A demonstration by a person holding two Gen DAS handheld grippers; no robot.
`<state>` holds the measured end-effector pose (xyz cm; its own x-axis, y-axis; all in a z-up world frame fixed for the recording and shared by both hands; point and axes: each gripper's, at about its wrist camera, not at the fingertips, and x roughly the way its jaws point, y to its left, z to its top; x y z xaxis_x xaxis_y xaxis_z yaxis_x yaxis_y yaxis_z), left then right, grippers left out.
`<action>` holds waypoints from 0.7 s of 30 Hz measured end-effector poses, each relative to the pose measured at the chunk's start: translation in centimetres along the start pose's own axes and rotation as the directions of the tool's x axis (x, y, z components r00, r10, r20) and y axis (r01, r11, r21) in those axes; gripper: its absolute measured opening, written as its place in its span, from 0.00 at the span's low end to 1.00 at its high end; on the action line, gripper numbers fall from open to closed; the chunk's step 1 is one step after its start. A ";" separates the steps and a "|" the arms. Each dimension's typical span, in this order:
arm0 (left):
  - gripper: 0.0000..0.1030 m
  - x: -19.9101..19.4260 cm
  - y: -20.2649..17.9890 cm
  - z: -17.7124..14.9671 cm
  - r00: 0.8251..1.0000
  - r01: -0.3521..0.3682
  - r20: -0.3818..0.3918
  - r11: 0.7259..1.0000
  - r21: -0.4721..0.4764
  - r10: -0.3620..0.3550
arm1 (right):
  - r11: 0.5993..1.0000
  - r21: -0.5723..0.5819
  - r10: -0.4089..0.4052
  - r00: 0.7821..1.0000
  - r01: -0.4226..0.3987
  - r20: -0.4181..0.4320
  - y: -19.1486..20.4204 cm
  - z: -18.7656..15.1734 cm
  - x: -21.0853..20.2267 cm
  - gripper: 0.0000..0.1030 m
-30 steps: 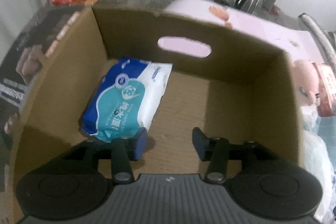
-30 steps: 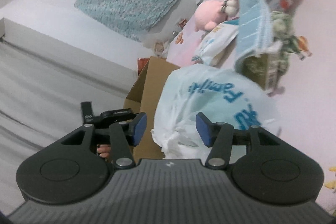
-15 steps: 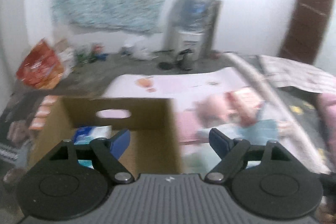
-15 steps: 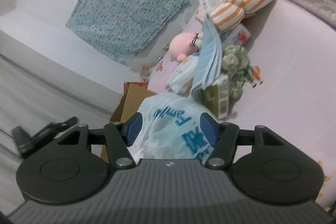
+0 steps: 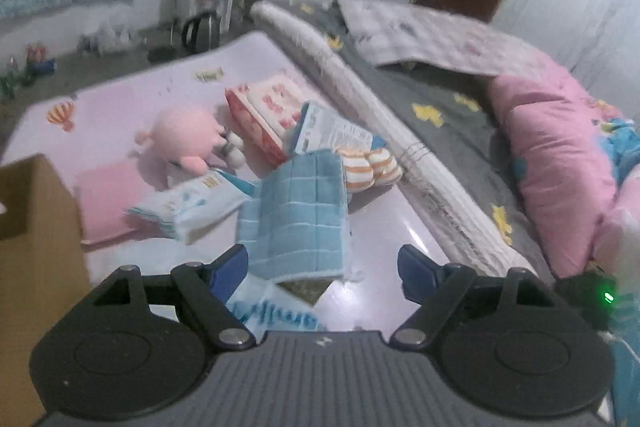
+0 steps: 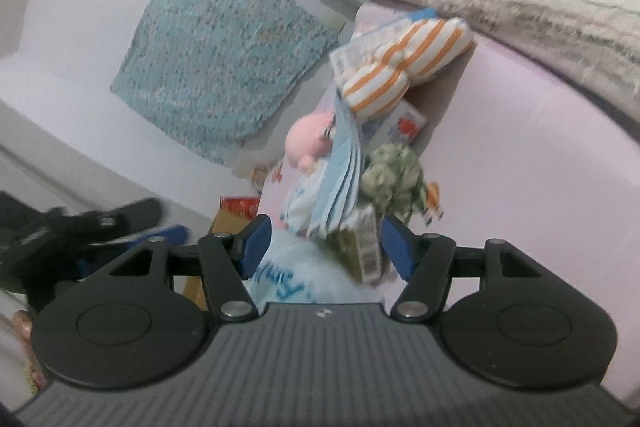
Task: Organize soft objects
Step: 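Grasp the blue checkered towel with the left tool while the right tool grasps the orange-striped plush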
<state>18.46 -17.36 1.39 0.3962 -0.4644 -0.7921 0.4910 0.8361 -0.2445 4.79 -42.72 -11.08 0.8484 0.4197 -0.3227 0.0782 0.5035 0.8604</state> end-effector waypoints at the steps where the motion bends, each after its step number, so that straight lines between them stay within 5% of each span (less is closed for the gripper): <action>1: 0.80 1.1 -0.1 0.3 1.000 -0.011 -0.010 1.000 -0.010 0.011 | 1.000 0.019 0.009 1.000 -0.009 0.019 -0.4 0.5 0.1 0.60; 11: 0.68 11.3 0.5 2.8 0.981 -0.099 -0.174 0.993 -0.068 0.086 | 0.986 0.152 0.053 0.992 -0.069 0.111 -3.1 5.3 3.9 0.60; 21: 0.79 16.0 3.2 3.6 0.963 -0.091 -0.266 0.979 -0.184 0.040 | 0.981 0.184 0.050 0.996 -0.064 0.076 -4.2 6.4 7.5 0.60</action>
<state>29.21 -23.21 -10.05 0.1949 -0.3362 -0.9214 0.3019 0.9144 -0.2698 14.12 -46.54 -14.60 0.8884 0.3861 -0.2482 0.1190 0.3286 0.9370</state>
